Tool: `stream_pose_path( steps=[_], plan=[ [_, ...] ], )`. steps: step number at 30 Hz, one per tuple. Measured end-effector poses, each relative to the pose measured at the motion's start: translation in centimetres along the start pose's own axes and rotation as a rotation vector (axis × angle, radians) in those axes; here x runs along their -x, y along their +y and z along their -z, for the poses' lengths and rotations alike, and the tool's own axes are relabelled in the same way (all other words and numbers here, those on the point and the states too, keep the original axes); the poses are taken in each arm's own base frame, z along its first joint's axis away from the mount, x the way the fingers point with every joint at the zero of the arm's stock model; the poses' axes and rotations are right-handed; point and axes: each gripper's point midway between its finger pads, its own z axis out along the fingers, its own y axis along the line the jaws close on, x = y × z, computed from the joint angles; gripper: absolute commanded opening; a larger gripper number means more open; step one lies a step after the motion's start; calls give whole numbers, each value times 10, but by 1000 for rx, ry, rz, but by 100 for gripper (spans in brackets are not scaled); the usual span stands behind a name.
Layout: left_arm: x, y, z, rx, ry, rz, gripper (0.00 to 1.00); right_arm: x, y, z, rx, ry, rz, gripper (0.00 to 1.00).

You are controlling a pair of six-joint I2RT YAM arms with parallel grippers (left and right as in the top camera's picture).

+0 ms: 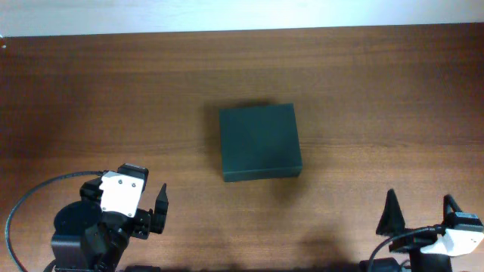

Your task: Pack container

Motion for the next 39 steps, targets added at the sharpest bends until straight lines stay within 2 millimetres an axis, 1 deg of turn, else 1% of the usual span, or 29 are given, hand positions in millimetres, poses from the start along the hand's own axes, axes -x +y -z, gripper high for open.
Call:
stream_pose_path(
  steps=[2, 5, 6, 7, 9, 12, 14, 17, 22, 24, 39],
  plan=[
    [0, 0, 0, 0, 0, 0, 99, 6, 3, -15, 1, -68, -1, 99],
    [0, 0, 0, 0, 1, 1, 99, -1, 7, -40, 3, -123, 1, 99],
    [-1, 0, 0, 0, 3, 3, 99, 0, 8, -47, 4, -159, -3, 99],
    [-1, 0, 0, 0, 2, 3, 99, -6, 9, -56, 6, -178, -4, 99],
    [-1, 0, 0, 2, 2, 3, 99, -17, 10, -67, 5, -190, -5, 99],
    [-1, 0, 0, 2, 2, 3, 99, -50, 12, -84, 3, -148, 4, 99],
    [-1, 0, 0, 2, 2, 3, 99, -68, 13, -90, 8, -114, 8, 99],
    [-1, 0, 0, 2, 2, 3, 99, -88, 19, -96, 30, -73, 4, 99],
    [-1, 0, 0, 3, 2, 3, 99, -115, 29, -101, 74, -10, -24, 99],
    [-1, 0, 0, 2, 2, 3, 99, -134, 32, -103, 84, 41, -47, 99],
    [-1, 0, 0, 3, 2, 3, 99, -136, 32, -103, 87, 48, -92, 99]
  ],
)
